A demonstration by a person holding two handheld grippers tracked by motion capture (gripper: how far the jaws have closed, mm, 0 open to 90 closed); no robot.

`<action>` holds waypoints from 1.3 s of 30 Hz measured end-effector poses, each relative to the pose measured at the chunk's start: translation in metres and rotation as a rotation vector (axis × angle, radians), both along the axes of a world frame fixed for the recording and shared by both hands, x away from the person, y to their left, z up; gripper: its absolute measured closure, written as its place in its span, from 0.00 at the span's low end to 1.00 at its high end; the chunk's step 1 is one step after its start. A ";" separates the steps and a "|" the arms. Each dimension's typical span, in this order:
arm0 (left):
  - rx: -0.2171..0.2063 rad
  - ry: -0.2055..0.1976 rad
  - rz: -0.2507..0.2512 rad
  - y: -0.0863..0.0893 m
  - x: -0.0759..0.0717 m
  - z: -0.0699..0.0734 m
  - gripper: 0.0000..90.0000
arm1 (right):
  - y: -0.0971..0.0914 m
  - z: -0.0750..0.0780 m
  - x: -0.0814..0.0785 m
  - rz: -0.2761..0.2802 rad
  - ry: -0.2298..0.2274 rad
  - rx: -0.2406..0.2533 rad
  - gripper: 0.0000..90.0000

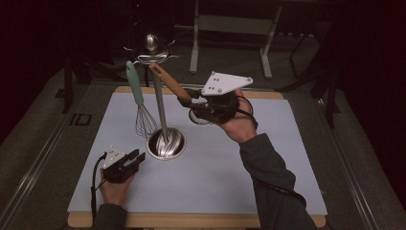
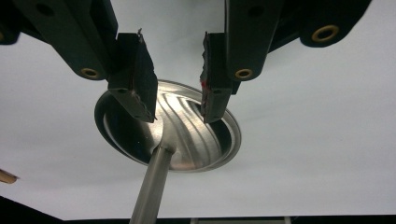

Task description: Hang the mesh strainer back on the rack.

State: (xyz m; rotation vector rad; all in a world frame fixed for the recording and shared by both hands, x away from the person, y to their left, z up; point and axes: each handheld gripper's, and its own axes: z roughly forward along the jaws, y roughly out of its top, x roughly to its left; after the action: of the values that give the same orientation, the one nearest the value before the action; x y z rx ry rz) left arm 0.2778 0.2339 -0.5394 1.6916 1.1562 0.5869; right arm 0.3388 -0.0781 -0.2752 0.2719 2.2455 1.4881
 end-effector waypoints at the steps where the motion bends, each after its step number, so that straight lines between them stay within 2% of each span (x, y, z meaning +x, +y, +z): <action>1: -0.001 0.000 0.000 0.000 0.000 0.000 0.74 | 0.001 -0.001 0.001 -0.002 0.001 0.000 0.78; 10: 0.001 0.001 0.000 0.000 0.000 0.000 0.74 | 0.008 -0.010 0.007 -0.034 0.004 0.024 0.78; 13: -0.002 0.001 0.001 0.000 0.000 0.000 0.74 | 0.012 -0.017 0.008 -0.057 -0.006 0.017 0.78; 18: -0.004 0.000 0.002 0.000 0.000 0.000 0.74 | 0.021 -0.023 0.008 -0.064 0.000 0.006 0.79; 21: -0.005 -0.001 0.002 0.000 0.000 0.000 0.74 | 0.024 -0.024 0.009 -0.061 0.016 0.002 0.79; 39: -0.008 0.001 0.002 0.001 0.000 0.000 0.73 | 0.033 -0.027 0.005 -0.022 0.032 -0.053 0.71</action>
State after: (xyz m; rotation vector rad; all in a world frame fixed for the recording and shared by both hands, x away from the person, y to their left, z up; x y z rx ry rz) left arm 0.2776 0.2345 -0.5394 1.6843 1.1596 0.5829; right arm 0.3433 -0.0454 -0.3023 0.3045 2.2962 1.4201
